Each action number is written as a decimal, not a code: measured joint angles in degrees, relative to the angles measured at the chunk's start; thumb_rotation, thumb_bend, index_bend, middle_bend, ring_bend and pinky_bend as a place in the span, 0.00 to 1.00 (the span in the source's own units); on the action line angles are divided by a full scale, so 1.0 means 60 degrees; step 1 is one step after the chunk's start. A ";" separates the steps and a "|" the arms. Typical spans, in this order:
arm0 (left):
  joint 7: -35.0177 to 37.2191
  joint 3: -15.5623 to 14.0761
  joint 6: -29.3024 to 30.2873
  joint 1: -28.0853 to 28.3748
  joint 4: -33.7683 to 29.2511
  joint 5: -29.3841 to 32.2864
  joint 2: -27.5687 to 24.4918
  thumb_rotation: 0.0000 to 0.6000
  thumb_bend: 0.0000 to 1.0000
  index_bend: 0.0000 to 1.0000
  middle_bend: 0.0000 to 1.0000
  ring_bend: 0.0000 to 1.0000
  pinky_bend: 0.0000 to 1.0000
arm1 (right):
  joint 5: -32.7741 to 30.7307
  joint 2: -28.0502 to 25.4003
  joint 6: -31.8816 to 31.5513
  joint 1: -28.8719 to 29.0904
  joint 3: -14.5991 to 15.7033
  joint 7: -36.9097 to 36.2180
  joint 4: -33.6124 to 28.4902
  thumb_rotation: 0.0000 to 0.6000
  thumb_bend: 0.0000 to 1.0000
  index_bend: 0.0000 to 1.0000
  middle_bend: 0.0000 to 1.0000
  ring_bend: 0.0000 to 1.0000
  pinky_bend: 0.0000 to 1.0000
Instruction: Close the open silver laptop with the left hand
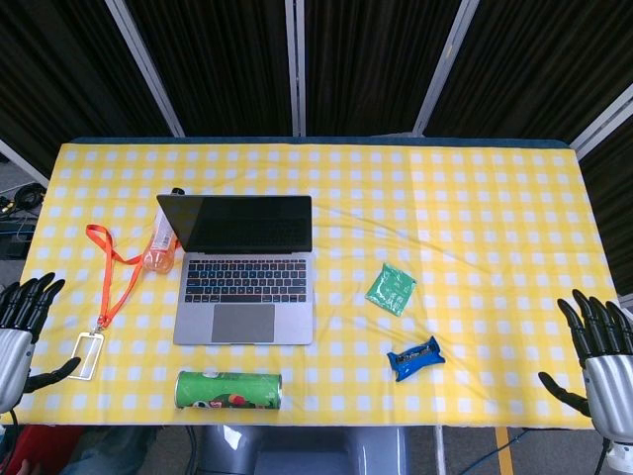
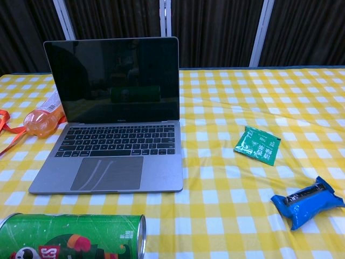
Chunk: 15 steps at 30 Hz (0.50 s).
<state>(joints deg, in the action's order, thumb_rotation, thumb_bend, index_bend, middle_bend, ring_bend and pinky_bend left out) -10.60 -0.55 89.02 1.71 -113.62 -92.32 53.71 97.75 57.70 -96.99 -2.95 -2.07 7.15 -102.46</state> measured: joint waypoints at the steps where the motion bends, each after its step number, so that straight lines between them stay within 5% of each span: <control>1: -0.0026 0.0008 -0.0001 -0.0003 -0.0008 0.0018 0.0000 1.00 0.00 0.00 0.00 0.00 0.00 | -0.0011 -0.0002 0.0013 0.0002 0.0001 0.0001 -0.0004 1.00 0.00 0.01 0.00 0.00 0.00; 7: -0.0036 -0.0004 -0.0063 -0.0003 -0.0039 0.0044 -0.0008 1.00 0.03 0.00 0.00 0.00 0.00 | -0.0023 -0.0006 0.0065 0.0017 0.0012 -0.0011 -0.0018 1.00 0.00 0.01 0.00 0.00 0.00; 15: 0.0307 0.0161 -0.0919 0.0481 -0.0204 0.0412 -0.0128 1.00 0.85 0.00 0.00 0.00 0.00 | 0.0003 0.0022 0.0178 0.0043 0.0054 0.0072 -0.0038 1.00 0.00 0.01 0.00 0.00 0.00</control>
<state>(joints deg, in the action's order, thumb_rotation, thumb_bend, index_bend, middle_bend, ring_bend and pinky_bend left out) -8.76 0.42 83.51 4.60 -114.85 -89.85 52.94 97.77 57.83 -95.93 -2.69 -1.75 7.58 -102.69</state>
